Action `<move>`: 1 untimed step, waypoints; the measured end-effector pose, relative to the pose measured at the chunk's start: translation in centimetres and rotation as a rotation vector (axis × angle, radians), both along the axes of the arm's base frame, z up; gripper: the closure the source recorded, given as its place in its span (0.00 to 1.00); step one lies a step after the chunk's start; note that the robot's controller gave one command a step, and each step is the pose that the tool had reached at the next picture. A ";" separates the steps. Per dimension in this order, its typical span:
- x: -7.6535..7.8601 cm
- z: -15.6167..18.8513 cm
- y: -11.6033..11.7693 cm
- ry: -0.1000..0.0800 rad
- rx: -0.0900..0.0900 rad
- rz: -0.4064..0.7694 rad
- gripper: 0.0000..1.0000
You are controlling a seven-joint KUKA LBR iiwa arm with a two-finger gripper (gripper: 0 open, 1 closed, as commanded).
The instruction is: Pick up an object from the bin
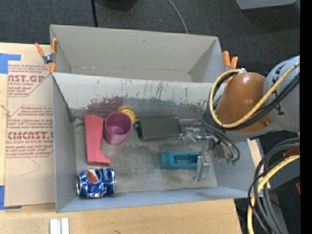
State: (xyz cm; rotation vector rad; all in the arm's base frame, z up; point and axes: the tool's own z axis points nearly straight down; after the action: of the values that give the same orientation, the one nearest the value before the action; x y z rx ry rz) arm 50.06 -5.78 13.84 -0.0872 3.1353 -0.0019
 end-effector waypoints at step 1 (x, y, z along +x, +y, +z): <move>-0.3 -4.5 1.7 0.004 0.000 0.068 0.00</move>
Offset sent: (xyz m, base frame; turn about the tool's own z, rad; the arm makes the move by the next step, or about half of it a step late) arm -0.0041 0.0258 -0.0621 0.0123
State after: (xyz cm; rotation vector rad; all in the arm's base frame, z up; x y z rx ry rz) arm 49.78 -4.10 9.33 -0.1943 3.1348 -0.0010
